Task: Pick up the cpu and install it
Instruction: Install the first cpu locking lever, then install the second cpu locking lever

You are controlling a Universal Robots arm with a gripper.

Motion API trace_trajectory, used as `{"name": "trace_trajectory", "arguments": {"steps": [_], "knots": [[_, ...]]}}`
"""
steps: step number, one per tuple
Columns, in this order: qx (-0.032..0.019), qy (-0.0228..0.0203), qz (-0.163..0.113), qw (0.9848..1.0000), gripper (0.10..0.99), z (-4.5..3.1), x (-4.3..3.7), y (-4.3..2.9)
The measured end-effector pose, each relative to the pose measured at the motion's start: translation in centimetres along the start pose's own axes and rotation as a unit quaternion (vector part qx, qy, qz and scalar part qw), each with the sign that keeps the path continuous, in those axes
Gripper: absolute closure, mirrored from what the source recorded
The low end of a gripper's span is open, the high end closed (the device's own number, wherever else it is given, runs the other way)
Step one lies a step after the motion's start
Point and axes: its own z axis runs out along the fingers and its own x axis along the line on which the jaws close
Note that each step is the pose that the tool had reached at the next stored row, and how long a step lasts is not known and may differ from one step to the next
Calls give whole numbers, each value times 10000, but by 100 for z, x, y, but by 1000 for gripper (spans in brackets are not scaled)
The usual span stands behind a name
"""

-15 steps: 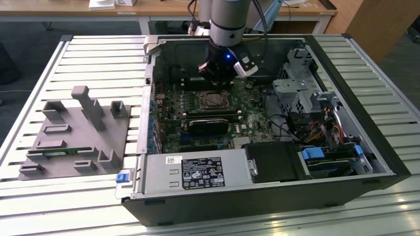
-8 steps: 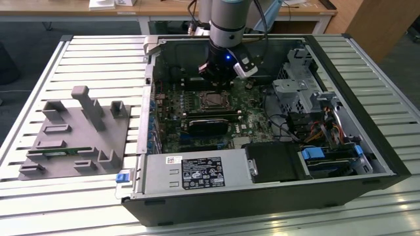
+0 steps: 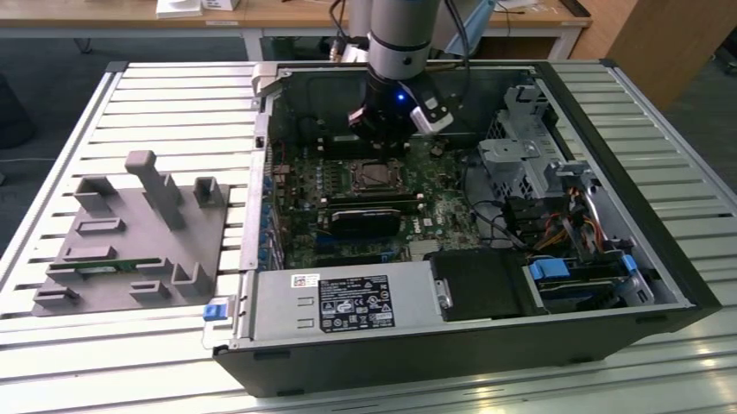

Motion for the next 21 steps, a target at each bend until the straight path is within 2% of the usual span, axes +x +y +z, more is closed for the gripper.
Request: {"name": "trace_trajectory", "arguments": {"steps": [2,21], "knots": [[0,0,0,10000,980,-18,0,2],[1,0,0,10000,980,-21,5,-62]]}}
